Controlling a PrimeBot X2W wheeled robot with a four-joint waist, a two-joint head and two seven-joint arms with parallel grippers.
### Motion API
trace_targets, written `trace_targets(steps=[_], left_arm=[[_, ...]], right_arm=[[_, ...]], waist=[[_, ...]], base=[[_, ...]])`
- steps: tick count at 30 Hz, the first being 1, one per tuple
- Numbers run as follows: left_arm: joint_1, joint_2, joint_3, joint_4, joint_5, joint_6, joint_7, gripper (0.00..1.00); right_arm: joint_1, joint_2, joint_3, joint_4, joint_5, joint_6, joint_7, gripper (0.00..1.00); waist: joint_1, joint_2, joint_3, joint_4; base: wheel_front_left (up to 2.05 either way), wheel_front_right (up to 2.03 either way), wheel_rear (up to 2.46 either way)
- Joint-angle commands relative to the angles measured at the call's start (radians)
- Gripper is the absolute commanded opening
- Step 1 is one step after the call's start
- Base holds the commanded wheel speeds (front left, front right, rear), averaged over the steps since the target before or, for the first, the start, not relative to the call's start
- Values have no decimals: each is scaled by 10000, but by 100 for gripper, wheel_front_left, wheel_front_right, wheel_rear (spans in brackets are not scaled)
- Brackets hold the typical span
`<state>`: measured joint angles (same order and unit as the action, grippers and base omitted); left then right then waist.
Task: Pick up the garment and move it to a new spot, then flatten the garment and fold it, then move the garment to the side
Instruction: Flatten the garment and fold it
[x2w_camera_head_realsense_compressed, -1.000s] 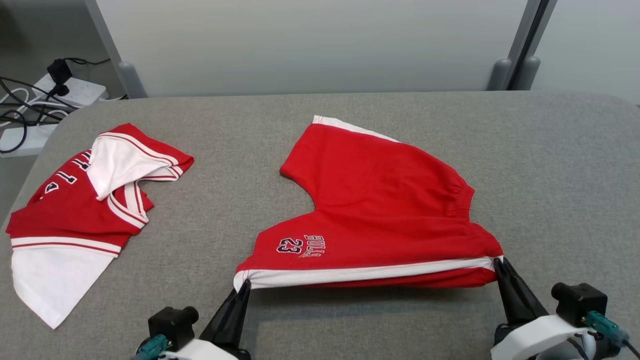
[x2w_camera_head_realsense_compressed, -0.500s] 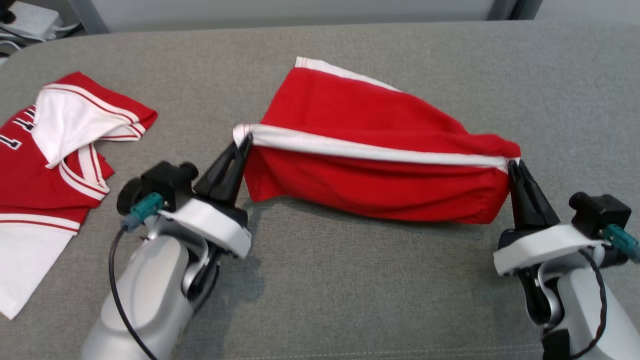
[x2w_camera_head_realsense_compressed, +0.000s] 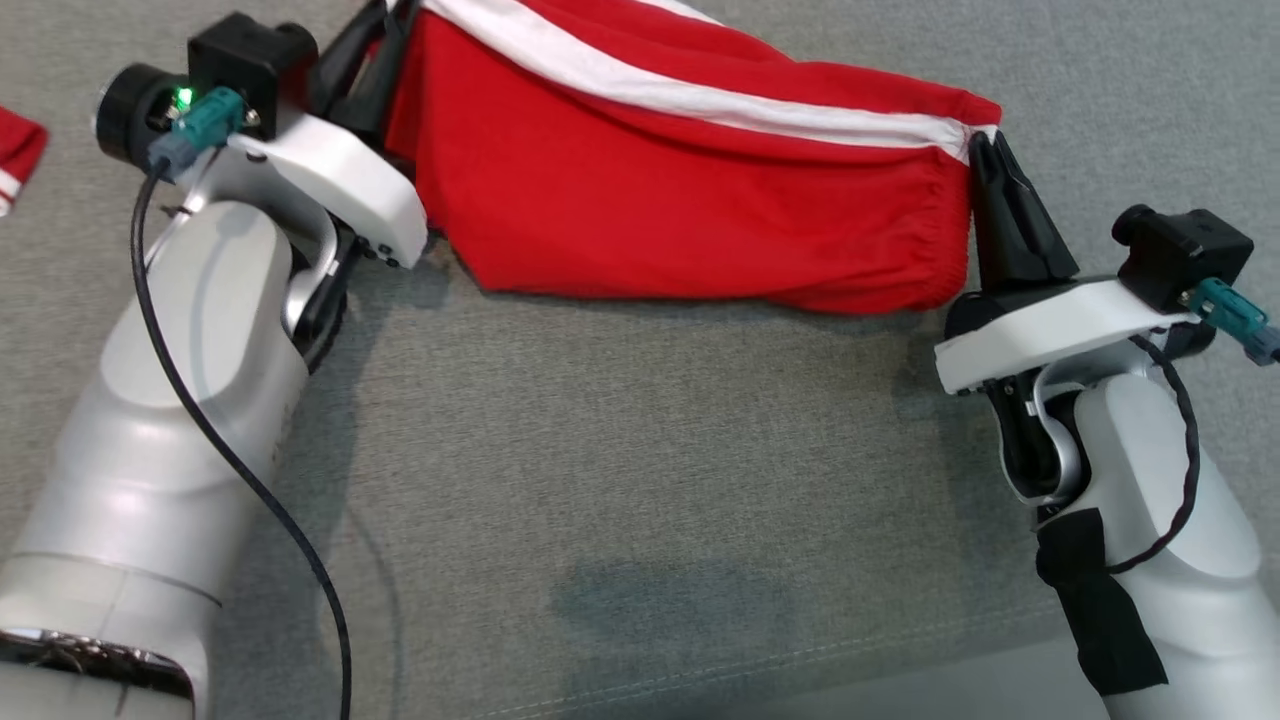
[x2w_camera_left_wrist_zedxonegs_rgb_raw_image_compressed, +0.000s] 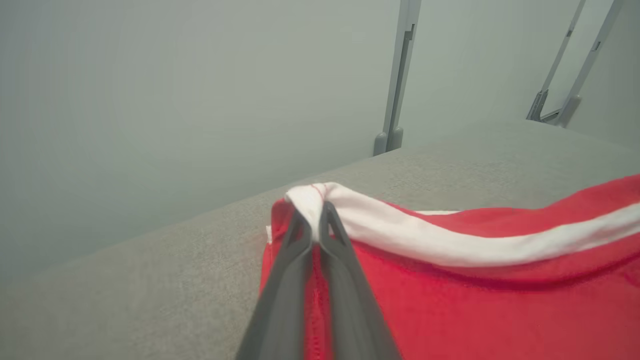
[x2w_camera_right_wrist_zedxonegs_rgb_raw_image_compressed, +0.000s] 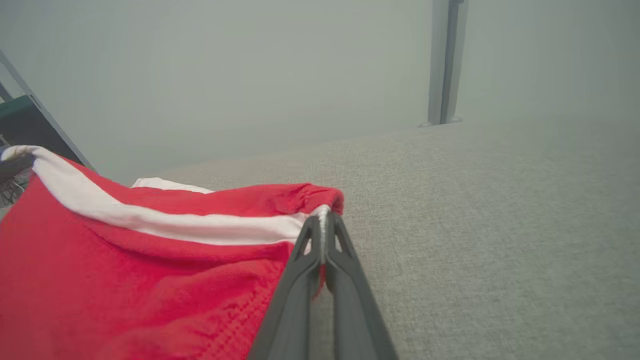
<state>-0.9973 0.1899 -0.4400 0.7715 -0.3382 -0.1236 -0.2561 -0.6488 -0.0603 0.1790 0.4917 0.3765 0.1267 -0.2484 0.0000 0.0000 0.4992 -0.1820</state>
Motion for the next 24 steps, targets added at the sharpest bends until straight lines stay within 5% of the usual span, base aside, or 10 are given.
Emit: trace_targets(steps=[1, 19, 20, 21, 22, 23, 24], left_arm=[[-566, 419, 199, 22, 154, -71, -57, 0], [-2681, 956, 323, 2322, 924, 753, -57, 0], [-2730, 956, 318, 2452, 932, 788, -57, 19], [-2778, 943, 337, 2542, 913, 811, -57, 76], [-2804, 909, 363, 2579, 883, 818, -57, 100], [-2790, 861, 315, 2613, 908, 781, -57, 100], [-2763, 806, 317, 2640, 884, 757, -57, 100]], right_arm=[[-119, 95, 311, -339, 261, 40, -134, 0], [-511, 100, 1460, -1086, 1754, 40, -134, 0], [-528, 100, 1506, -1102, 1801, 40, -134, 13], [-547, 100, 1530, -1111, 1820, 40, -134, 41], [-559, 100, 1532, -1111, 1830, 40, -134, 87], [-565, 100, 1515, -1095, 1815, 40, -134, 100], [-575, 100, 1475, -1109, 1751, 40, -134, 100]], waist=[[0, 0, 670, -656], [0, 0, 1337, -1580], [0, 0, 1333, -1576], [0, 0, 1334, -1562], [0, 0, 1326, -1529], [0, 0, 1305, -1481], [0, 0, 1279, -1430]], base=[[0, 0, 0], [0, 0, 0], [0, 0, 0], [0, 0, 0], [0, 0, 0], [0, 0, 0], [0, 0, 0]])
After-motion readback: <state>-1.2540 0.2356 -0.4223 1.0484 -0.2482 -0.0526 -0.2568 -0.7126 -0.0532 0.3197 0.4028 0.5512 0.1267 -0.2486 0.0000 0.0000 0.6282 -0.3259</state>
